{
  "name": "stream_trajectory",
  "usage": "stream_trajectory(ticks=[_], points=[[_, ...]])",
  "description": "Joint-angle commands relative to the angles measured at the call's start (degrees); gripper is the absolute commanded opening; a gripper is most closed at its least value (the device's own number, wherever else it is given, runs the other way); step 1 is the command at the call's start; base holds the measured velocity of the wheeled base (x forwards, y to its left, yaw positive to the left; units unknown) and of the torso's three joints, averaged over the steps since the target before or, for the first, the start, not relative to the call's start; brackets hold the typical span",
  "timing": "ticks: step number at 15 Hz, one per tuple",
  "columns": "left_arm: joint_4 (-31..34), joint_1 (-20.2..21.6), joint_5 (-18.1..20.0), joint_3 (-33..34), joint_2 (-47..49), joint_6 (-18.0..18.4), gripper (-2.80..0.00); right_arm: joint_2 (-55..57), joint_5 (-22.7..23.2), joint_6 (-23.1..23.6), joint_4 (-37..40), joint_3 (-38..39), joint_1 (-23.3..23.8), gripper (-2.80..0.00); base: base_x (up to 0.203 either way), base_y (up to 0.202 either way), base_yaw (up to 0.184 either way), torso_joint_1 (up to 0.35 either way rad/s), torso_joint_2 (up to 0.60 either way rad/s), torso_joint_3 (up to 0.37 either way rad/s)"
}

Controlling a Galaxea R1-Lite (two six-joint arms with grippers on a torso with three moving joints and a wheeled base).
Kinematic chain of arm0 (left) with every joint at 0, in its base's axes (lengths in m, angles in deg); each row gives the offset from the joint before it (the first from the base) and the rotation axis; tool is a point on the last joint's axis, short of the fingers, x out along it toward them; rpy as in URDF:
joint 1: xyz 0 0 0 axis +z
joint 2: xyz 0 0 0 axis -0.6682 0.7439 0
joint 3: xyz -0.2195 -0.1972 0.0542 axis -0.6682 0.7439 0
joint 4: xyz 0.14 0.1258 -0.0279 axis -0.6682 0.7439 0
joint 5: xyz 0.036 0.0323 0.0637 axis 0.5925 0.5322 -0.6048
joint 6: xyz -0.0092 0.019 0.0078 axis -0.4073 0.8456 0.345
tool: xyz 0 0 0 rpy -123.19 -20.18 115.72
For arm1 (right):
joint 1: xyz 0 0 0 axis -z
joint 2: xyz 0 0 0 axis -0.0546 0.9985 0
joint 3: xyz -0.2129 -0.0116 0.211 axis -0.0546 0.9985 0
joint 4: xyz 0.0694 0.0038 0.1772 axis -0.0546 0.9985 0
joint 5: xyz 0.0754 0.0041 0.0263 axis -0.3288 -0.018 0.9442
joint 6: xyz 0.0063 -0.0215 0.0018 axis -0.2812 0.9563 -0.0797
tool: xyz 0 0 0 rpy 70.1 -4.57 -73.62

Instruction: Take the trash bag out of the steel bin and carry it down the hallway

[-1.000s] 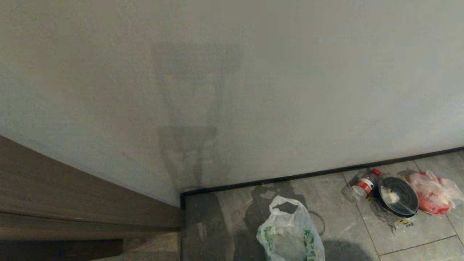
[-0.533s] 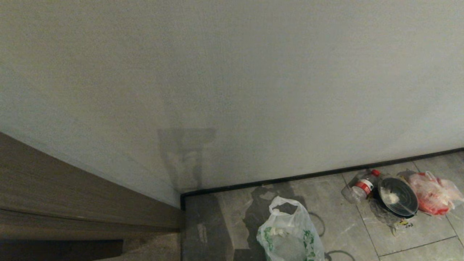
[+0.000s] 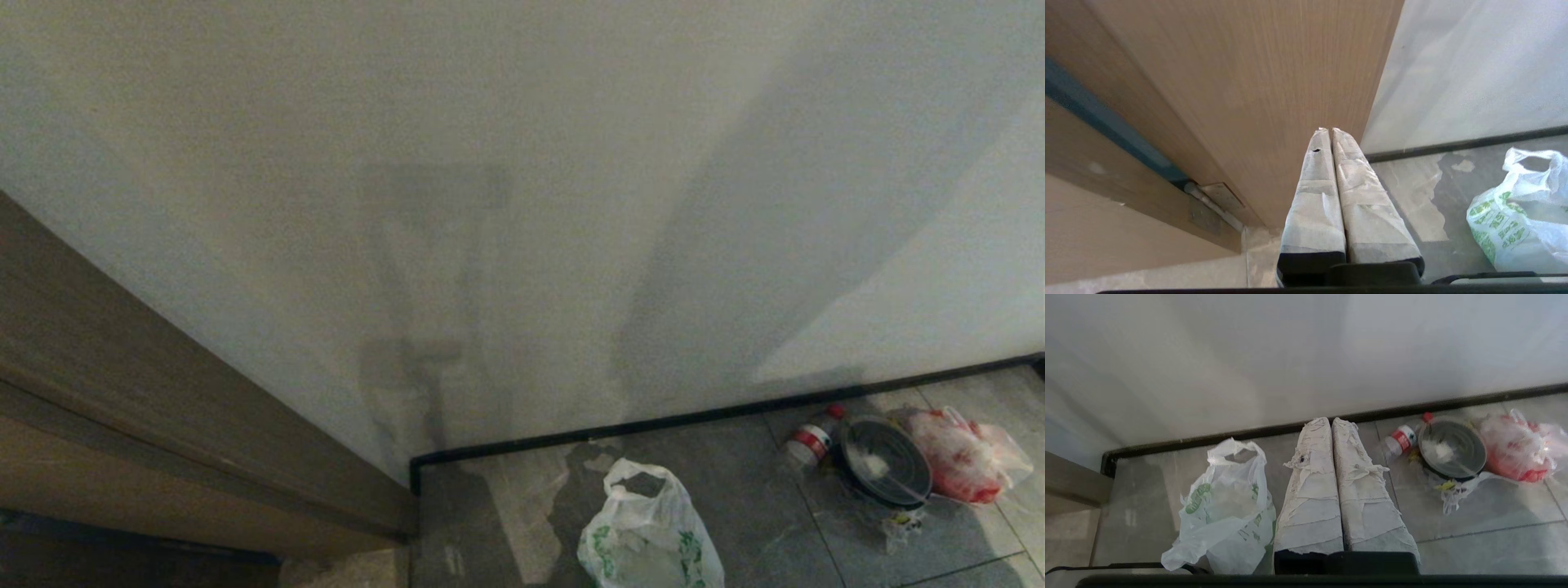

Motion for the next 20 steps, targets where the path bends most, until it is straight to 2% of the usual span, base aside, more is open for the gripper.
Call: stream_trajectory(ticks=[1,20], points=[[0.0,0.0,0.0,0.0,0.0,0.0,-2.80,0.1,0.0,0.0,0.0,0.0,0.0,-2.80,0.000,0.000,0.000,0.003,0.00,0.203],[0.0,0.0,0.0,0.0,0.1,0.0,-2.80,0.1,0.0,0.0,0.0,0.0,0.0,-2.80,0.000,0.000,0.000,0.002,0.00,0.201]])
